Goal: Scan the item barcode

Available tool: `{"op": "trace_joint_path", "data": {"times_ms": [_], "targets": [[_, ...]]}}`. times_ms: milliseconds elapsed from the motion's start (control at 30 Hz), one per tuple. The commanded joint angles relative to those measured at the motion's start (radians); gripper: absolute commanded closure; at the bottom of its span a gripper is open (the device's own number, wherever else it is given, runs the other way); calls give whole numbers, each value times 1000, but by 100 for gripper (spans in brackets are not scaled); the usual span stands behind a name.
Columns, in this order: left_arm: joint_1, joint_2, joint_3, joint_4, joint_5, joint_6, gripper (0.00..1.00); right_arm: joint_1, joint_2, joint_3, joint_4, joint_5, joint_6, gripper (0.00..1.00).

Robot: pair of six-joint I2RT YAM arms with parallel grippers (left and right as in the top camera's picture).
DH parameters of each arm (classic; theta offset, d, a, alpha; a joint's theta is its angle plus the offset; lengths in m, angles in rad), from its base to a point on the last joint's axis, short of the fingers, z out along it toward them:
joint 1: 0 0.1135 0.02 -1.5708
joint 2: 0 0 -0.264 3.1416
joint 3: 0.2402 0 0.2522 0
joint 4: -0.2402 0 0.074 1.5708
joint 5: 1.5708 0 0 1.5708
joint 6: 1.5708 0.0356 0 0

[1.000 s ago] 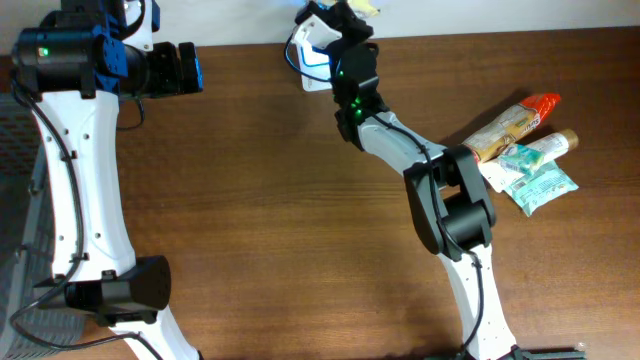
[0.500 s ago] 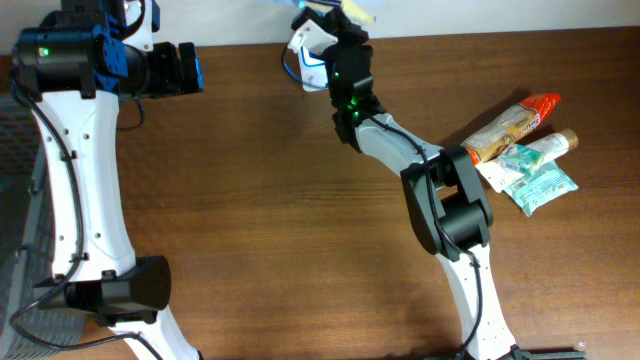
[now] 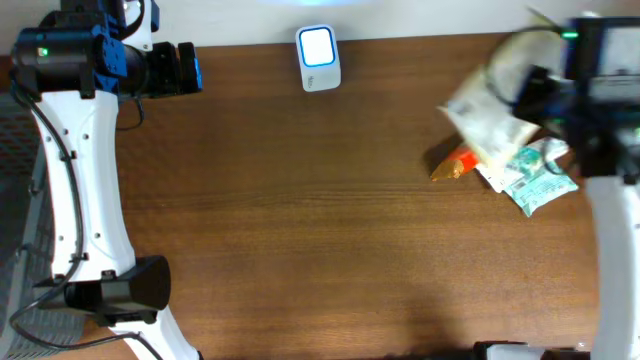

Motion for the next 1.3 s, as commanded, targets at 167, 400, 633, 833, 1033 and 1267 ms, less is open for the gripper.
{"op": "trace_joint_path", "data": {"times_ms": [167, 400, 633, 833, 1033, 1267], "targets": [[3, -6, 8, 2, 1, 16, 1, -316, 371, -115, 97, -262, -102, 96], [3, -6, 8, 2, 1, 16, 1, -316, 372, 13, -44, -307, -158, 27], [3, -6, 8, 2, 1, 16, 1, -204, 143, 473, -469, -415, -286, 1], [3, -6, 8, 2, 1, 16, 1, -194, -21, 479, -484, -396, -286, 1], [3, -6, 8, 2, 1, 16, 1, -32, -119, 402, -421, -345, -487, 1], [3, -6, 8, 2, 1, 16, 1, 47, -618, -554, 420, -301, -484, 1]]}}
